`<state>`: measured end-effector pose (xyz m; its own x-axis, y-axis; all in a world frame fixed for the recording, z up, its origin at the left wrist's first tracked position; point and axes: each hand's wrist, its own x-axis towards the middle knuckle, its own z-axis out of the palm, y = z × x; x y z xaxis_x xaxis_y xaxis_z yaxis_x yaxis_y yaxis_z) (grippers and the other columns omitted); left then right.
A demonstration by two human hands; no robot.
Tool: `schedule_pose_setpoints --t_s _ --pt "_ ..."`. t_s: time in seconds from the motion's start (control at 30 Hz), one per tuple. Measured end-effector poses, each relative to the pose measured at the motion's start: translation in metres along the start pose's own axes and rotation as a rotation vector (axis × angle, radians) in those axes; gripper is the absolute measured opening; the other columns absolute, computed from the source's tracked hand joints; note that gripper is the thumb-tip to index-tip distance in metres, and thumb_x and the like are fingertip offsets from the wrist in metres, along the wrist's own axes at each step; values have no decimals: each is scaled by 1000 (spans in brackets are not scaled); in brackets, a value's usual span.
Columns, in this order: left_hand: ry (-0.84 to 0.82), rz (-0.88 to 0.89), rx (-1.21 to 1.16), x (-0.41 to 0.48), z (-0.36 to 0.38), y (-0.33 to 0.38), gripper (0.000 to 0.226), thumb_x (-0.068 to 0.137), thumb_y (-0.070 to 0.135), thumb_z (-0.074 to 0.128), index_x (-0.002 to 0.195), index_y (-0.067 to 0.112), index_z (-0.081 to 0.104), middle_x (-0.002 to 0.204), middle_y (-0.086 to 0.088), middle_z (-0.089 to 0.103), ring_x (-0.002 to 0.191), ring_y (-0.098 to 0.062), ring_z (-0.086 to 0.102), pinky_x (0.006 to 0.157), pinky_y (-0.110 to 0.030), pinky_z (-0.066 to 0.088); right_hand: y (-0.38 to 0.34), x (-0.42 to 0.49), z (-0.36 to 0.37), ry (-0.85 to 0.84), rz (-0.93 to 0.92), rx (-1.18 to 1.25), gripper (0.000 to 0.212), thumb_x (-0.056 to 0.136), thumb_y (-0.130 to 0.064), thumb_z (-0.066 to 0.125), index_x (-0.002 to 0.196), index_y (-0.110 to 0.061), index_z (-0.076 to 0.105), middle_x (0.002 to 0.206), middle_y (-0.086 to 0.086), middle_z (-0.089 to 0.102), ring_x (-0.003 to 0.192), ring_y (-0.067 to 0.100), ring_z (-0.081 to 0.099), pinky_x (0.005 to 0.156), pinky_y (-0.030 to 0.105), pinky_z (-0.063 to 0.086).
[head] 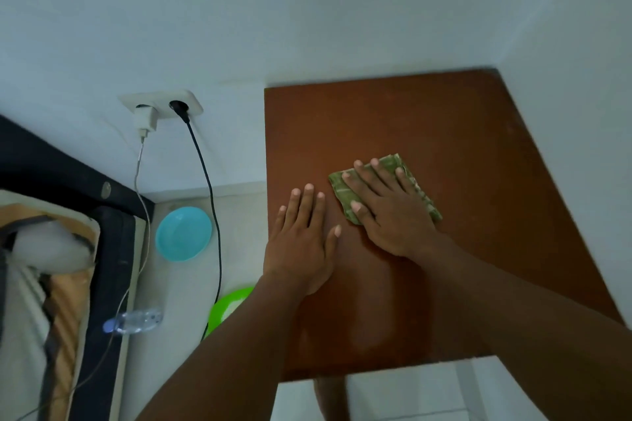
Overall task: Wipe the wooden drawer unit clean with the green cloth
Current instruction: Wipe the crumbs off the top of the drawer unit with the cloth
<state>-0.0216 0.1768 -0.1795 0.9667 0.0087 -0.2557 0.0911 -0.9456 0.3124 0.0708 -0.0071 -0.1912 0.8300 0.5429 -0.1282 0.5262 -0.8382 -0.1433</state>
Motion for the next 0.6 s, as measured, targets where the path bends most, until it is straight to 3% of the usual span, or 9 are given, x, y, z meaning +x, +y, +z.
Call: schedule_pose_setpoints --t_s 0.13,0.3,0.37,0.5,0.6 --pt "1 -21 -14 -60 18 18 67 104 54 13 161 21 0 169 1 -12 153 -16 -19 125 -38 -5 -14 -77 12 9 4 22 57 103 -49 20 158 -36 16 168 -8 10 156 17 4 125 50 10" --pt "2 -51 -18 -132 44 42 81 93 62 -2 161 19 7 169 -1 -6 155 -19 -11 122 -36 -3 -28 -168 30 68 4 82 51 104 -43 25 155 -35 31 165 -9 22 155 17 15 124 49 16" --pt "-12 -53 -18 -153 49 50 78 96 62 1 161 19 6 169 0 -7 155 -19 -12 122 -36 -3 -32 -194 35 108 7 144 47 104 -38 31 150 -33 42 161 -8 33 153 17 23 122 48 22" --pt "-54 -68 -54 -181 52 57 68 104 56 16 161 20 5 169 1 -9 154 -18 -13 124 -38 -1 -45 -232 33 260 -5 204 40 98 -30 41 129 -23 65 138 -3 62 136 19 52 110 45 43" --pt "-96 -67 -52 -185 47 59 68 104 56 15 161 19 5 169 0 -9 155 -18 -12 124 -38 0 -48 -242 17 251 -77 169 30 92 -27 54 113 -17 72 110 3 76 109 24 71 88 39 56"
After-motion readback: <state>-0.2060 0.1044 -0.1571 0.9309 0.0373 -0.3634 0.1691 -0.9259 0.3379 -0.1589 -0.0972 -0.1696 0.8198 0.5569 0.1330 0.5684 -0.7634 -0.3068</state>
